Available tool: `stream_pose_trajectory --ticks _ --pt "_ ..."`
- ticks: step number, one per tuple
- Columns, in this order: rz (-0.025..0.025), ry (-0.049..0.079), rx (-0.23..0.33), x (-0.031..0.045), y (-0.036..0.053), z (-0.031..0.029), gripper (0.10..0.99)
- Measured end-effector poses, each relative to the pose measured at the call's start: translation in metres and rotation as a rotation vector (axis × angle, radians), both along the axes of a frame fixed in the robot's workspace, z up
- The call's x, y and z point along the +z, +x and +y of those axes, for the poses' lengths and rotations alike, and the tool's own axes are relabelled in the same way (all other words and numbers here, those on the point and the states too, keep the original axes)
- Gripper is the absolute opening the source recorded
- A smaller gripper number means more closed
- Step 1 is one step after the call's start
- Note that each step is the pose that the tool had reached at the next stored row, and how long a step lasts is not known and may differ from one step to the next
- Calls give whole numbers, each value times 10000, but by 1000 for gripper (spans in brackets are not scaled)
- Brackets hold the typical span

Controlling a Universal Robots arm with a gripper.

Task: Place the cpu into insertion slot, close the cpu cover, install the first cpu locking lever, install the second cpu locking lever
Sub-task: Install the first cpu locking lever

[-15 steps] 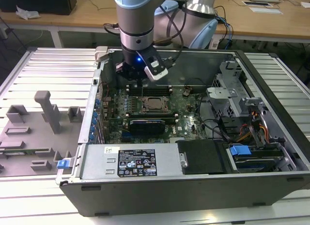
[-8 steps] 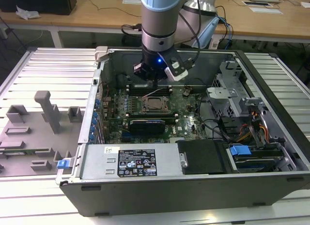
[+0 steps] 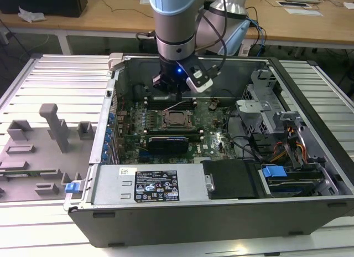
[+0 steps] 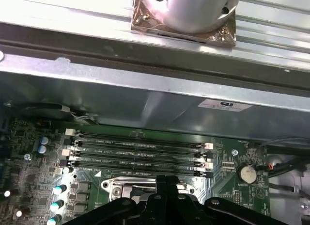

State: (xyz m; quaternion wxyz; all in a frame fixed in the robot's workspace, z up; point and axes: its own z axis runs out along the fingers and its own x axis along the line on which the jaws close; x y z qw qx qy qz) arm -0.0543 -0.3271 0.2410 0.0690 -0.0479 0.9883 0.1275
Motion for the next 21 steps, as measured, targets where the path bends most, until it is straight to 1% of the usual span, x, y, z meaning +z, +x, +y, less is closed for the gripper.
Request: stream_pose_trajectory --ticks 1,4,5,8,11,13,17,21 --pt "0 -101 -29 -11 0 -1 106" --pt "1 -261 -146 -30 0 3 106" --pt "1 -277 -161 -34 0 11 106" --pt "0 -280 -175 -49 0 37 106" --pt "0 -280 -179 -64 0 77 106" --pt "0 -279 -193 -86 0 96 106" --pt "1 -281 -228 -127 1 117 106" --pt "2 -281 -289 -165 19 125 106"
